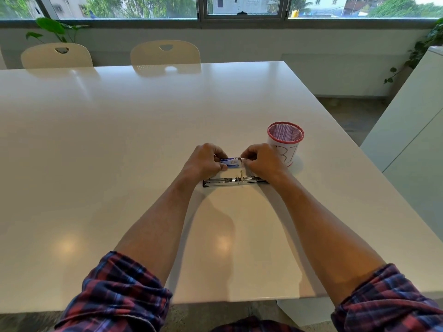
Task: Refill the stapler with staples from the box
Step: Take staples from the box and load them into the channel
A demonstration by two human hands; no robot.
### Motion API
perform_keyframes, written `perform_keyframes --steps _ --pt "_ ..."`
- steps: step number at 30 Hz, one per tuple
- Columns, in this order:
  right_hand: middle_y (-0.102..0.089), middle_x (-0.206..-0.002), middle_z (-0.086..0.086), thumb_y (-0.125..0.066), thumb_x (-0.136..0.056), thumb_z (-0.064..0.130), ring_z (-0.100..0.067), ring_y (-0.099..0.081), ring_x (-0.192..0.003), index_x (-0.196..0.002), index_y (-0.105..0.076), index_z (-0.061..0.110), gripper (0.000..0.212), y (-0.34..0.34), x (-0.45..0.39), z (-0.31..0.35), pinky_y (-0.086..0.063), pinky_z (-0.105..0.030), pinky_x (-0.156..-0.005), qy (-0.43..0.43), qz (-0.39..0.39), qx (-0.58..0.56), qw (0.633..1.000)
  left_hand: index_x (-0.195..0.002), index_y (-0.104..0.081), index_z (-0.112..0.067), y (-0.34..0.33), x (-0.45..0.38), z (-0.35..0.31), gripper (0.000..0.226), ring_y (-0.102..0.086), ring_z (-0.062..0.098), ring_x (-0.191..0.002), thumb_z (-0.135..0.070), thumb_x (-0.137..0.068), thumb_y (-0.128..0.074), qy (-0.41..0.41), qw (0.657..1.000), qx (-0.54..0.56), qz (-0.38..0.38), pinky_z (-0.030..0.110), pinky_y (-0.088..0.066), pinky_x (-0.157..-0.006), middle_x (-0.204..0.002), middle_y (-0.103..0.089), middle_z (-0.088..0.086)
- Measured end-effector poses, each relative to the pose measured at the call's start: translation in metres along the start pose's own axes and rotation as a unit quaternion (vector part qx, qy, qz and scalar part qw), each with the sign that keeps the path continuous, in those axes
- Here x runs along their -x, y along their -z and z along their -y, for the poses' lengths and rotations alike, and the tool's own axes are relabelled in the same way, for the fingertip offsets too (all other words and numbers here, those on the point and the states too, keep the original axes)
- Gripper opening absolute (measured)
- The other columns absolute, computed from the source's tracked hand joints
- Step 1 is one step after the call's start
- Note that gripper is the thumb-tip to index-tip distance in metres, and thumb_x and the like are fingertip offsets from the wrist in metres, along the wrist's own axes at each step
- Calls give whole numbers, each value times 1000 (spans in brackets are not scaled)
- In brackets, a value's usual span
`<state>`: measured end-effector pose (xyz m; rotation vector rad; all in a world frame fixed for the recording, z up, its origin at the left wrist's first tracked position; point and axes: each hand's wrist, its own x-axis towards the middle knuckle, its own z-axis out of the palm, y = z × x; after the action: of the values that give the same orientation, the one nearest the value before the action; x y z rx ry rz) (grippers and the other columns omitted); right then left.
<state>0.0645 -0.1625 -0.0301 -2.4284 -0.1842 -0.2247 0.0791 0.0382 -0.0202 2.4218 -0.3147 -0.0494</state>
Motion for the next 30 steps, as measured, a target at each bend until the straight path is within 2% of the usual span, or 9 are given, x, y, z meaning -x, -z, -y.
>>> perform_keyframes --steps 4,7,11,13,15,17,21,24,30 --pt "-77 -103 -9 -74 -88 7 -16 -70 -88 -102 -78 8 15 0 -2 1 -61 -29 -76 -6 1 9 1000 -109 -77 -14 3 1 3 29 -64 1 -76 -10 -81 -84 5 1000 13 3 11 -47 -62 -87 -71 -5" --pt "-76 -103 -9 -74 -89 7 -14 -68 -86 -101 -78 7 13 -1 -3 0 -57 -21 -70 -14 5 15 1000 -107 -78 -16 5 2 5 28 -67 7 -80 -12 -81 -84 2 1000 10 3 15 -48 -64 -92 -73 -4" --pt "-77 -101 -9 -74 -88 7 -14 -69 -85 -100 -78 8 13 -2 -3 -1 -62 -30 -75 -19 3 17 1000 -106 -77 -18 7 2 8 26 -64 5 -79 -13 -82 -83 -1 1000 10 5 16 -49 -65 -89 -70 -8" --pt "-77 -100 -7 -73 -89 9 -15 -70 -84 -103 -78 11 16 -3 -2 -1 -63 -33 -77 -22 -3 17 1000 -111 -76 -19 7 1 10 29 -65 8 -83 -14 -82 -83 -10 1000 10 7 22 -55 -73 -97 -71 -3" --pt "-76 -100 -4 -73 -90 14 -15 -70 -85 -116 -73 19 26 -4 0 0 -63 -35 -75 -12 -13 22 1000 -120 -73 -20 6 0 11 38 -64 11 -89 -12 -85 -81 -21 1000 10 16 25 -57 -80 -108 -67 1" --pt "-72 -103 -1 -72 -92 16 -14 -68 -86 -122 -72 25 32 -4 1 1 -61 -31 -69 15 -16 39 999 -127 -70 -18 4 0 10 41 -61 10 -90 -10 -88 -78 -29 999 2 28 18 -52 -75 -113 -60 1" --pt "-68 -106 -1 -73 -91 17 -12 -62 -86 -113 -78 23 23 -3 -2 -1 -50 -20 -63 21 0 58 998 -124 -72 -18 3 -2 7 35 -55 5 -84 -9 -90 -75 -36 999 -19 32 11 -43 -64 -114 -55 -1" --pt "-70 -108 -4 -73 -91 15 -13 -64 -88 -109 -79 16 19 -2 -3 -2 -56 -25 -69 21 -3 61 998 -120 -73 -17 3 -2 7 33 -55 4 -81 -8 -89 -75 -37 999 -10 26 8 -43 -59 -113 -55 0" --pt "-71 -99 -3 -72 -91 19 -14 -66 -82 -101 -80 12 14 -1 -2 1 -59 -30 -72 41 -25 69 996 -113 -76 -18 1 -2 9 33 -55 10 -81 -4 -83 -79 -47 999 6 10 15 -44 -67 -110 -57 3"
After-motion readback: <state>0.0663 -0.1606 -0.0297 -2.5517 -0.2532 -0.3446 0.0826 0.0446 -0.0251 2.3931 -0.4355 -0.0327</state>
